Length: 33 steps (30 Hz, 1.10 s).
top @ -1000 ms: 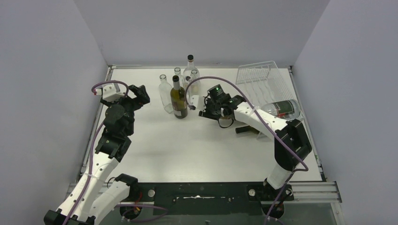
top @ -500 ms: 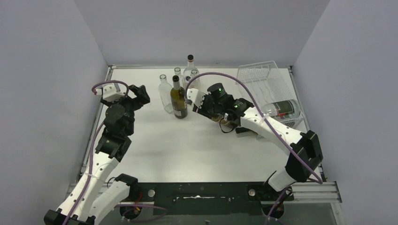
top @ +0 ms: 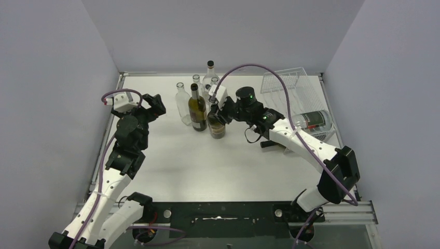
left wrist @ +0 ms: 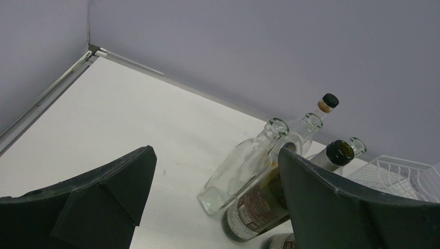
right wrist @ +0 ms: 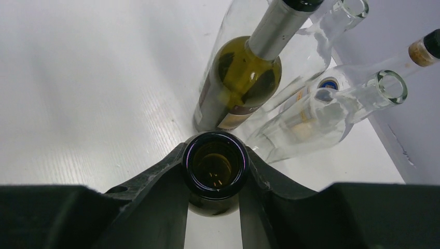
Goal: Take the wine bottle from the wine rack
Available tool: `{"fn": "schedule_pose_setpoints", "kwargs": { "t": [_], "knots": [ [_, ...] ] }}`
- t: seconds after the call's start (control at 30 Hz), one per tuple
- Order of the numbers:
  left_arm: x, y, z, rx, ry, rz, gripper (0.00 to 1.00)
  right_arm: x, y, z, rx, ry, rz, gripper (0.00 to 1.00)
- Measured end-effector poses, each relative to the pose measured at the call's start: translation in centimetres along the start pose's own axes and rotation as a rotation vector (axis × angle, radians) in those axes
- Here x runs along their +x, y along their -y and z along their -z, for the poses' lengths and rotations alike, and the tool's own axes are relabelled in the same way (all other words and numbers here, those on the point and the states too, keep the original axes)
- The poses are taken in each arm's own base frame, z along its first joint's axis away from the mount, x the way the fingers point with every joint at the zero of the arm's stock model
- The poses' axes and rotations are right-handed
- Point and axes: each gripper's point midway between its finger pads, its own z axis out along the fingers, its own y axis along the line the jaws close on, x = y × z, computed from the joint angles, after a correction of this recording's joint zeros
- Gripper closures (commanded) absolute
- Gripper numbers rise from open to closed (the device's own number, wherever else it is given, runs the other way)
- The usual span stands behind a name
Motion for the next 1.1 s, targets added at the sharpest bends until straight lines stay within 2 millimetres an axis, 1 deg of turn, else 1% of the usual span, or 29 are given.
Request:
{"fn": "schedule_pose_setpoints", "kwargs": {
  "t": [0.13, 0.27, 0.33, 0.57, 0.8, 0.83, 0.87, 0.93, 1.1],
  "knots": [
    [0.0, 0.0, 0.0, 0.002, -0.001, 0.000, 0.10, -0.3, 1.2, 0.1, -0.005, 0.063, -0.106, 1.00],
    [0.0, 0.0, 0.0, 0.002, -0.001, 0.000, 0.10, -1.0, 2.6, 0.1, 0.018, 0.109, -0.160, 1.00],
    [0.0, 0.0, 0.0, 0.002, -0.001, 0.000, 0.10, -1.1, 3.0, -0.2, 0.026, 0.118, -0.183, 1.00],
    [0.0, 0.0, 0.0, 0.002, 0.000, 0.000, 0.10, 0.0, 3.9, -1.6, 0.038, 0.113, -0.272, 1.00],
    [0.0, 0.0, 0.0, 0.002, 0.000, 0.000, 0.10, 0.6, 5.9, -2.1, 0.062, 0.140, -0.332, 1.00],
    [0.0, 0.0, 0.0, 0.002, 0.000, 0.000, 0.10, 0.7, 6.1, -2.1, 0.065, 0.144, -0.336, 0.98],
    [0.0, 0.0, 0.0, 0.002, 0.000, 0.000, 0.10, 0.7, 6.3, -2.1, 0.069, 0.146, -0.338, 0.94],
    [0.0, 0.0, 0.0, 0.002, 0.000, 0.000, 0.10, 0.7, 6.4, -2.0, 0.072, 0.148, -0.338, 0.81],
    [0.0, 0.0, 0.0, 0.002, 0.000, 0.000, 0.10, 0.6, 6.1, -2.2, 0.062, 0.149, -0.331, 0.41]
  ]
}}
